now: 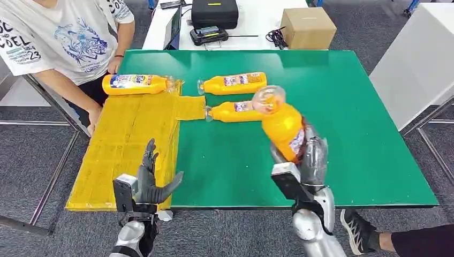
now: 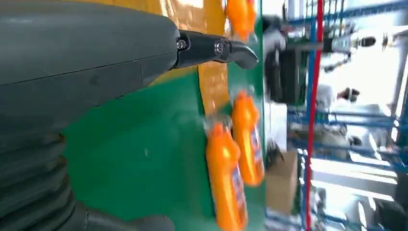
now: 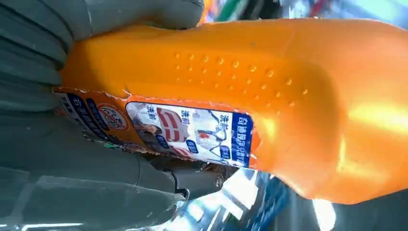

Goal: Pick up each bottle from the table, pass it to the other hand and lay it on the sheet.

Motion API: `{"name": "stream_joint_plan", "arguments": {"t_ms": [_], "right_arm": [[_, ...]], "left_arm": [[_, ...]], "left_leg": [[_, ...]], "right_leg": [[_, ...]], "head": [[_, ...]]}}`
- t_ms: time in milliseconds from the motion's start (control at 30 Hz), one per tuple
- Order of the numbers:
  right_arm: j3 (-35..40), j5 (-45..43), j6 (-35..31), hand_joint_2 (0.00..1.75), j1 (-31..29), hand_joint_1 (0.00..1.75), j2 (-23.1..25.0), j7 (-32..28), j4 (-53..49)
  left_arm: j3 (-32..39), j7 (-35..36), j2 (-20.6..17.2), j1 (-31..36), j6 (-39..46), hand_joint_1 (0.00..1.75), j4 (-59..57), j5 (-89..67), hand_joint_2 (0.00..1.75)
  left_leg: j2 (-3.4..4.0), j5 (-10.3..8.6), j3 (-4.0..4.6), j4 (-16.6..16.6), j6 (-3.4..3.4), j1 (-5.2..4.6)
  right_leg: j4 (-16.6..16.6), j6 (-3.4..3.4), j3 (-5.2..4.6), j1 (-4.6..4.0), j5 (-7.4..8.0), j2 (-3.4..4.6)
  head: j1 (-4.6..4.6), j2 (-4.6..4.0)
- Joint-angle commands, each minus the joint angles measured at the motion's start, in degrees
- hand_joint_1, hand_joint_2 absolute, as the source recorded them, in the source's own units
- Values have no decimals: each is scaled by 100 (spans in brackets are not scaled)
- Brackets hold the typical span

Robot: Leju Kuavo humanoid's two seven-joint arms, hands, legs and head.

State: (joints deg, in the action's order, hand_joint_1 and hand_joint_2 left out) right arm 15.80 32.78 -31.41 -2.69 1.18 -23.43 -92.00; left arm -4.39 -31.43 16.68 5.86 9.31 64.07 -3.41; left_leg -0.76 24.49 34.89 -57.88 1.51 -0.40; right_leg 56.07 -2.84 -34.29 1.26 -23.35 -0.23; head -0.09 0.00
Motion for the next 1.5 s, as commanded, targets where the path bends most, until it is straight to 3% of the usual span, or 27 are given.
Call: {"name": "stream_joint_plan", "arguments": {"t_ms": [33,567,733,833,1000,1033,1067,1133,1500], "right_arm": [[-666,-84,-73,175,205,175,343,-162,-288],[-665,-83,-74,175,194,175,352,-159,-287],[-984,-411,56,175,433,175,492,-535,-27],[-1058,-433,204,175,475,175,612,-762,443],[-705,-341,461,175,421,175,934,-1091,1605],[32,-97,1404,175,243,175,951,-1040,2260],[341,26,764,175,-17,175,1444,-1310,3294],[812,34,331,175,-371,175,1650,-1457,4237],[1122,-230,460,175,-468,175,1586,-1438,4429]], "left_arm": [[-247,123,-36,-23,-54,0,269,112,175],[-242,123,-49,-29,-54,0,264,113,175],[-772,689,-236,-200,-1128,0,622,1177,175],[-1141,1059,-446,-276,-1880,0,743,1925,175],[-1476,1254,-561,-213,-2308,0,664,2400,175],[-1593,1302,-584,-128,-2371,0,610,2354,175],[-1660,1293,-564,-51,-2349,0,532,2381,175],[-1706,1413,-560,10,-2410,0,448,2465,175],[-1776,1492,-607,-19,-2472,0,382,2568,175]], "left_leg": [[13,11,-18,-2,-10,8],[17,7,-19,1,-5,5],[10,8,-23,4,-6,7],[13,10,-29,5,-7,9],[28,14,-46,14,-12,16],[26,10,-38,14,-10,11],[36,15,-52,15,-15,18],[63,12,-42,16,-12,19],[38,13,-39,10,-12,24]], "right_leg": [[-2,14,17,-9,-5,9],[-3,9,15,-7,-4,4],[-7,11,21,-9,-6,-3],[-11,13,27,-11,-6,1],[-21,18,43,-18,-3,14],[-18,15,34,-13,-1,13],[-22,22,46,-21,-2,22],[-19,17,29,-21,9,50],[-8,15,30,-24,-5,26]], "head": [[0,0],[2,0],[0,0],[0,0],[0,0],[2,0],[0,0],[2,0],[4,0]]}}
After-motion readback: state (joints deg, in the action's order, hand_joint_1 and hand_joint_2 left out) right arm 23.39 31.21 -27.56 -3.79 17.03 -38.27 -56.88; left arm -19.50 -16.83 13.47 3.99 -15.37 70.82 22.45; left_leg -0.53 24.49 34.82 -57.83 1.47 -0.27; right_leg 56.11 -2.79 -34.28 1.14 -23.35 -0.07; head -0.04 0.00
